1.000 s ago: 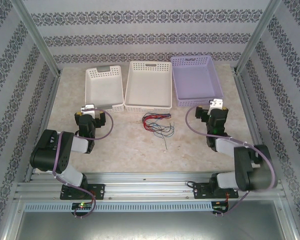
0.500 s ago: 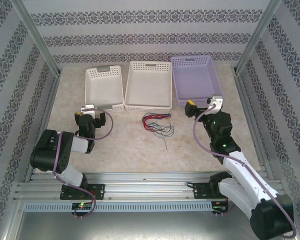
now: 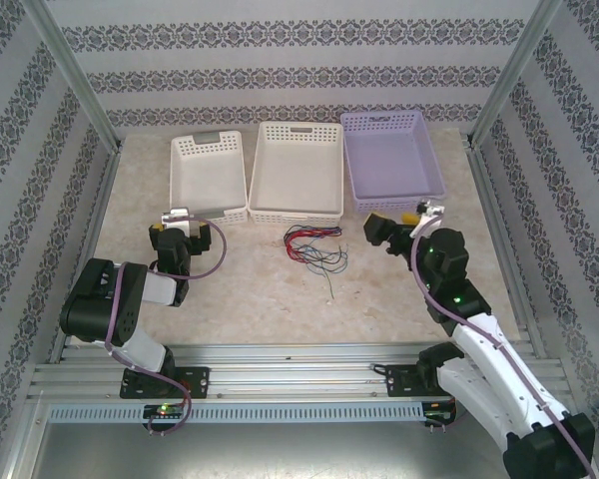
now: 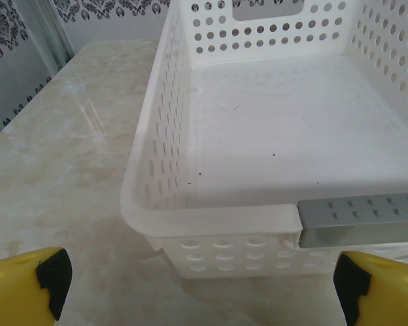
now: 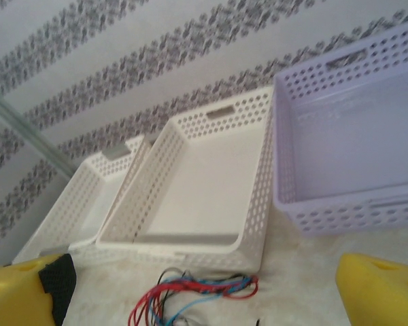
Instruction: Untangle the cables
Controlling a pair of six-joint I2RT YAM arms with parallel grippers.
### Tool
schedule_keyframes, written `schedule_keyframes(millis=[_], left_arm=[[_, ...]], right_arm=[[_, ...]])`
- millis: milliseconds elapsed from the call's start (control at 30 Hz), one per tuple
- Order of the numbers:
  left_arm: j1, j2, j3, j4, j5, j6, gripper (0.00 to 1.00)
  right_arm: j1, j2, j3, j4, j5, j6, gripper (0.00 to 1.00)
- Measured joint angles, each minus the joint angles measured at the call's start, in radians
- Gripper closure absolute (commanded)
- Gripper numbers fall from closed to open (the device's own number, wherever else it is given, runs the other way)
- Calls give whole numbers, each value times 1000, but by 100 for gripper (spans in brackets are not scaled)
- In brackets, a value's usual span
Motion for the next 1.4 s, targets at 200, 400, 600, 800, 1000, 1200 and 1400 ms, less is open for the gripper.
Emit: schedule_keyframes(millis=[200,400,600,800,1000,1200,1400], left_arm=[[0,0,0,0,0,0,0],[0,0,0,0,0,0,0],[6,-4,0,-4,7,0,0],[4,-208,33,-194,2,-4,0],[4,-456,179,-499,26,-156,0],[4,-618,146,-569,264,-397,0],[5,-726,14,-565,512,-586,0]], right_arm=[[162,31,-19,-19,106,-62,2],[285,122,-31,-37,181,-79,2],[372,228,-31,-43,211,-78,2],[381,379,5,-74,199,-71,2],[381,454,110,-134,187,-53,2],[369,461,146,-149,193,-44,2],[285,498,147,-190,176,-41,3]])
